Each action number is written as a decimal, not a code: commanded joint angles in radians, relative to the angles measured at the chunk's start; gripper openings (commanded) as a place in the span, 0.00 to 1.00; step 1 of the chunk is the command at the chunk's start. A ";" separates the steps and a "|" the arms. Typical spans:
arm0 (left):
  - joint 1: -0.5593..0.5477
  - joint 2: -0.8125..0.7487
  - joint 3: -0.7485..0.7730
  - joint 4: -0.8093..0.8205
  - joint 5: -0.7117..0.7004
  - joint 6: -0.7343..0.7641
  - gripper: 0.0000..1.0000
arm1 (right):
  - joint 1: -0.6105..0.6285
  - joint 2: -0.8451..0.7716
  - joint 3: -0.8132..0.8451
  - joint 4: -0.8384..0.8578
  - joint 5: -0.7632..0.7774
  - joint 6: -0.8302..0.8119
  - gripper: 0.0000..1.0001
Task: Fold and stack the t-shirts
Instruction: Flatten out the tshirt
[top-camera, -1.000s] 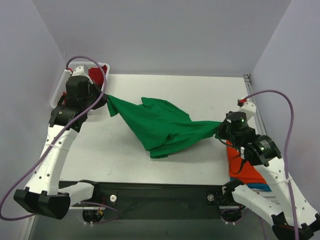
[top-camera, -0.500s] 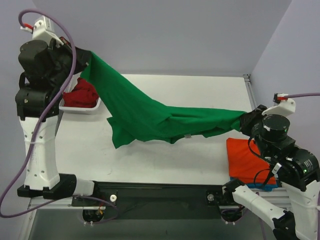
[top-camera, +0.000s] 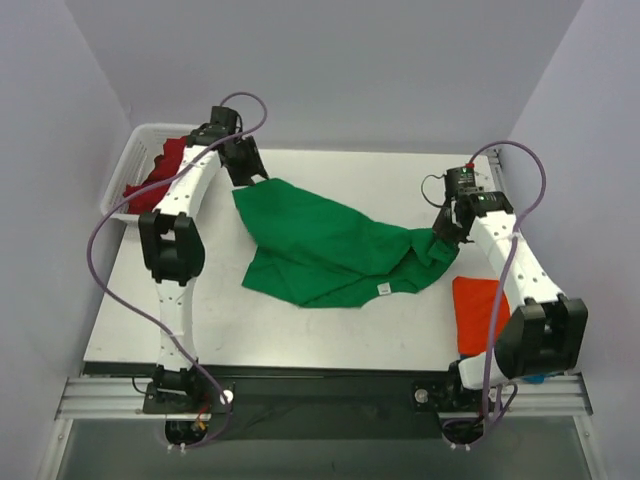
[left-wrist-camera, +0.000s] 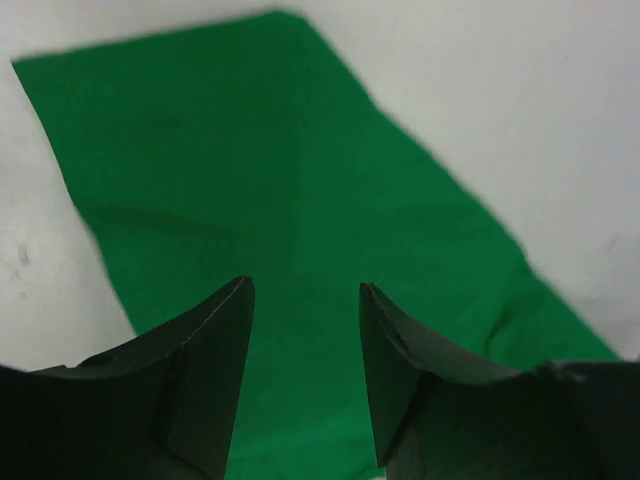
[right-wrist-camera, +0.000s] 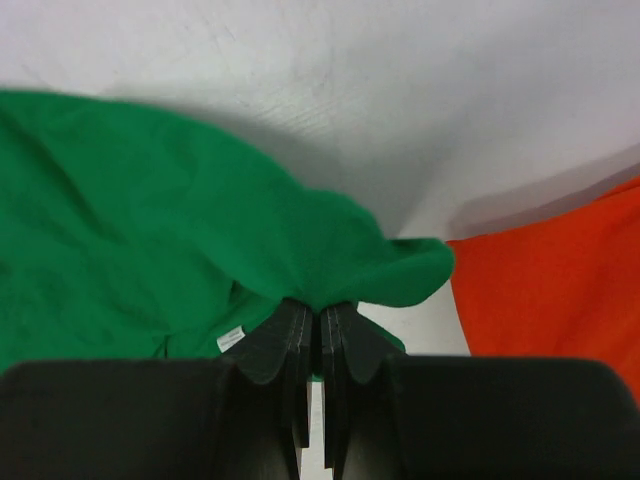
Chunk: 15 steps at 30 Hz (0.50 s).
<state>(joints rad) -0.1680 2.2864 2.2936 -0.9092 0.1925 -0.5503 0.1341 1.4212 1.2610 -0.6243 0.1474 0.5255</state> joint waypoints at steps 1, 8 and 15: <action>-0.077 -0.330 -0.227 0.084 -0.054 0.030 0.60 | -0.022 0.021 -0.026 0.058 -0.092 -0.007 0.00; -0.212 -0.783 -0.974 0.343 -0.211 -0.114 0.52 | -0.041 -0.013 -0.167 0.136 -0.112 0.005 0.00; -0.471 -0.972 -1.379 0.434 -0.389 -0.309 0.47 | -0.037 -0.083 -0.276 0.193 -0.167 0.028 0.00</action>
<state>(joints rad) -0.5819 1.2709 1.0317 -0.5652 -0.0784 -0.7395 0.0986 1.3865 1.0088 -0.4637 0.0212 0.5377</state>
